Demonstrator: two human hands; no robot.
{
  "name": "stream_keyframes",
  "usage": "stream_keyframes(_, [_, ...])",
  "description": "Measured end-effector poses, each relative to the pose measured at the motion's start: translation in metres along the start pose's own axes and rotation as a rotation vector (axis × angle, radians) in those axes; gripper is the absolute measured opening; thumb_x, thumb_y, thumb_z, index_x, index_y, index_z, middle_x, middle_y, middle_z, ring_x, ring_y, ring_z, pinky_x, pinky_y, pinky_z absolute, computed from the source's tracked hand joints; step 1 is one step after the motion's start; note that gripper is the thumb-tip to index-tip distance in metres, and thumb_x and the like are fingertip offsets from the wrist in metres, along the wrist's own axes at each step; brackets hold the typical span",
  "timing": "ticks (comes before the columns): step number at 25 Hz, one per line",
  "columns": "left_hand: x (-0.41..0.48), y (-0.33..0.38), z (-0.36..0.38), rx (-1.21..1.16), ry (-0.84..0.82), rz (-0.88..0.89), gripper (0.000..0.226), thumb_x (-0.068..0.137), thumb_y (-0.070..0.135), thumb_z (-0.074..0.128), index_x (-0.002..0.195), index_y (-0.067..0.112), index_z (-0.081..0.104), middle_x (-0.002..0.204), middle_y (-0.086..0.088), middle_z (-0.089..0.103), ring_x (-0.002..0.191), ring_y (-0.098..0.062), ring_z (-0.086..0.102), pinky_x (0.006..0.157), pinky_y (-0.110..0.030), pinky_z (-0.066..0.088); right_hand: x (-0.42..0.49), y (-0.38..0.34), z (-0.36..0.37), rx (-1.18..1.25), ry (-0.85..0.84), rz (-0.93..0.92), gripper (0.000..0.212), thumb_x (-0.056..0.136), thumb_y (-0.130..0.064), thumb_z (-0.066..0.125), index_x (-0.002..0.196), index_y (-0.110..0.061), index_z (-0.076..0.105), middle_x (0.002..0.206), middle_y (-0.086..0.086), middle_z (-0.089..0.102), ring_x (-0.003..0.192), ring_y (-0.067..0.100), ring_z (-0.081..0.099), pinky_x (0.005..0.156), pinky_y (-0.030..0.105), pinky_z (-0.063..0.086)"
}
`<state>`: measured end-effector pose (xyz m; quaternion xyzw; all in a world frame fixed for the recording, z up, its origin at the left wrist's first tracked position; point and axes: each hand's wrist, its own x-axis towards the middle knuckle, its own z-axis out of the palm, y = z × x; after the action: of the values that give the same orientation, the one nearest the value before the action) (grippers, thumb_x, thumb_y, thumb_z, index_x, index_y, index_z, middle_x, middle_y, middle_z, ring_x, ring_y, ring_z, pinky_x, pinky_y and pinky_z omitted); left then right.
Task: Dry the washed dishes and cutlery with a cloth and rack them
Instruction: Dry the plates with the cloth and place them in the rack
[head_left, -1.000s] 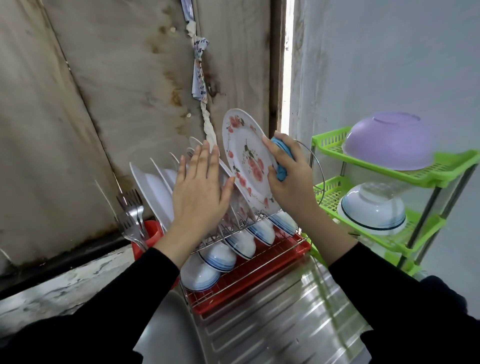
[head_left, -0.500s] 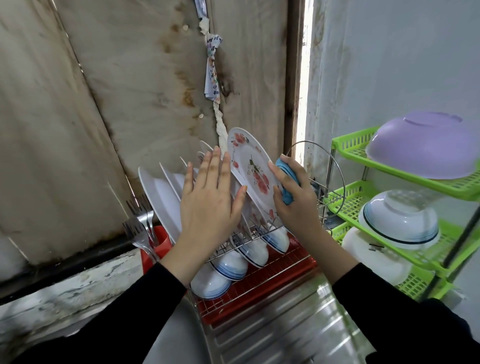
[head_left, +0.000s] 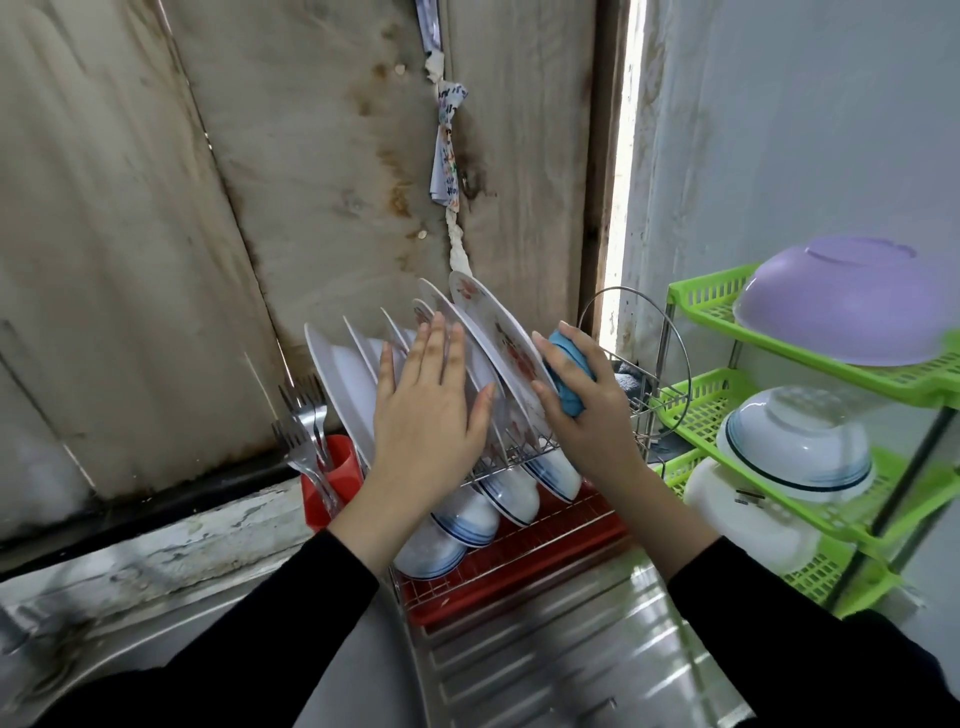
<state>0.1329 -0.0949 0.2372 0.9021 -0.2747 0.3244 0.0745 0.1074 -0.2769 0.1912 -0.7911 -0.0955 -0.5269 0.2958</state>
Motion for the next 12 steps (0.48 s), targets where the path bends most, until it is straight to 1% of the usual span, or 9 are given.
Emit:
stream_keyframes(2, [-0.010,0.002,-0.006,-0.017,-0.006,-0.002,0.074,0.092,0.054,0.010,0.153,0.013,0.016,0.161,-0.008,0.015,0.149,-0.021,0.013,0.118,-0.043,-0.002,-0.005,-0.011,-0.007,0.008,0.034,0.039,0.046,0.090,-0.008,0.065,0.134,-0.013,0.056,0.139,0.018,0.046,0.127,0.023,0.047,0.110,0.017,0.032])
stream_keyframes(4, [-0.023,0.004,-0.014,-0.010,-0.022,-0.005,0.073,0.091,0.053,0.010,0.153,0.014,0.017,0.161,-0.008,0.016,0.148,-0.021,0.014,0.118,-0.042,-0.002,-0.011,-0.029,-0.016,0.003,0.052,0.072,0.052,0.089,-0.007,0.066,0.138,-0.013,0.051,0.142,0.018,0.042,0.130,0.022,0.044,0.111,0.016,0.031])
stream_keyframes(7, [-0.050,0.005,-0.029,-0.006,-0.068,-0.042,0.073,0.091,0.052,0.009,0.154,0.015,0.017,0.161,-0.008,0.014,0.149,-0.021,0.012,0.119,-0.044,0.001,-0.025,-0.059,-0.030,-0.021,0.047,0.071,0.054,0.089,-0.010,0.066,0.139,-0.010,0.048,0.145,0.020,0.039,0.133,0.021,0.039,0.111,0.011,0.026])
stream_keyframes(8, [-0.062,0.005,-0.034,-0.001,-0.084,-0.059,0.071,0.093,0.051,0.012,0.154,0.015,0.017,0.161,-0.008,0.014,0.149,-0.021,0.011,0.119,-0.044,0.002,-0.033,-0.070,-0.034,-0.011,0.041,0.067,0.053,0.089,-0.010,0.066,0.139,-0.009,0.048,0.145,0.021,0.039,0.133,0.021,0.038,0.110,0.009,0.025])
stream_keyframes(10, [-0.088,0.004,-0.041,0.008,-0.092,-0.086,0.064,0.096,0.046,0.023,0.152,0.014,0.025,0.160,-0.009,0.020,0.148,-0.022,0.017,0.119,-0.045,0.006,-0.050,-0.087,-0.039,0.031,0.013,0.065,0.051,0.089,-0.010,0.066,0.137,-0.006,0.049,0.144,0.022,0.039,0.133,0.022,0.037,0.111,0.010,0.024])
stream_keyframes(12, [-0.116,0.001,-0.048,0.007,-0.100,-0.117,0.064,0.093,0.045,0.028,0.147,0.012,0.037,0.155,-0.012,0.032,0.144,-0.025,0.029,0.117,-0.048,0.015,-0.072,-0.101,-0.039,0.075,-0.050,0.079,0.049,0.090,-0.012,0.066,0.135,-0.005,0.051,0.145,0.022,0.039,0.134,0.024,0.037,0.111,0.011,0.025])
